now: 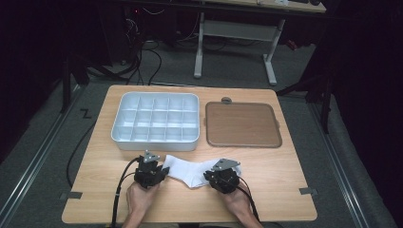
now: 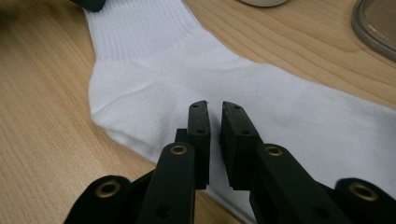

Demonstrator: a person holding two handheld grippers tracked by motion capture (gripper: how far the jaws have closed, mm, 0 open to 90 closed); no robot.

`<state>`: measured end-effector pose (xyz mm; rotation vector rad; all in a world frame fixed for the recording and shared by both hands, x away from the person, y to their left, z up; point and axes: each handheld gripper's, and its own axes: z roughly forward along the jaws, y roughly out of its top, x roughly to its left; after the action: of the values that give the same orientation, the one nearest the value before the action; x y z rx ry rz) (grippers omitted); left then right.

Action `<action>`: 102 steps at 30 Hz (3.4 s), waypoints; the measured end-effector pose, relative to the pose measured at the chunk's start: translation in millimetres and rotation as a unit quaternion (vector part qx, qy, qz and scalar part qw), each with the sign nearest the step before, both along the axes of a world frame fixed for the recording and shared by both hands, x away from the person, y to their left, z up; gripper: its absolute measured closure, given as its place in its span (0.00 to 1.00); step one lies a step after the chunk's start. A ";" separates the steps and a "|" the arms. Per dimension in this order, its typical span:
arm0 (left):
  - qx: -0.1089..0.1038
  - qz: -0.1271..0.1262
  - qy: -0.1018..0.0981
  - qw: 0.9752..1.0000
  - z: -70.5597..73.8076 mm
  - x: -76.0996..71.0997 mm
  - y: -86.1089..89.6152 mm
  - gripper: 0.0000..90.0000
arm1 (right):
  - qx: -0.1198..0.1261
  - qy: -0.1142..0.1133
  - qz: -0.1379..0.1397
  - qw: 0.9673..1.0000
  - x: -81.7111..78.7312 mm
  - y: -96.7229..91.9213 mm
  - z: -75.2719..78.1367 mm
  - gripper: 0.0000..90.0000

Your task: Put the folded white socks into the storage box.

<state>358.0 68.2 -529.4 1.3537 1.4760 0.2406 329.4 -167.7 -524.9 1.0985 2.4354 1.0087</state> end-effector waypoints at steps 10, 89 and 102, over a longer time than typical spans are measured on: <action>-0.029 -0.004 -0.001 1.000 8.7 -2.0 5.8 0.90 | -0.004 -0.002 0.000 1.000 -0.5 0.6 0.1 0.92; -0.059 -0.063 -0.032 0.996 61.9 -6.9 -23.5 0.90 | 0.028 -0.030 0.000 0.999 6.6 8.3 35.7 0.80; -0.048 -0.070 -0.028 0.996 58.3 -6.9 -27.8 0.90 | 0.028 0.001 -0.064 0.998 14.0 -27.2 17.8 0.73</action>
<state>351.1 40.4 -471.1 1.3551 1.3240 0.1163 343.3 -195.0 -507.1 1.2564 2.3170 1.0407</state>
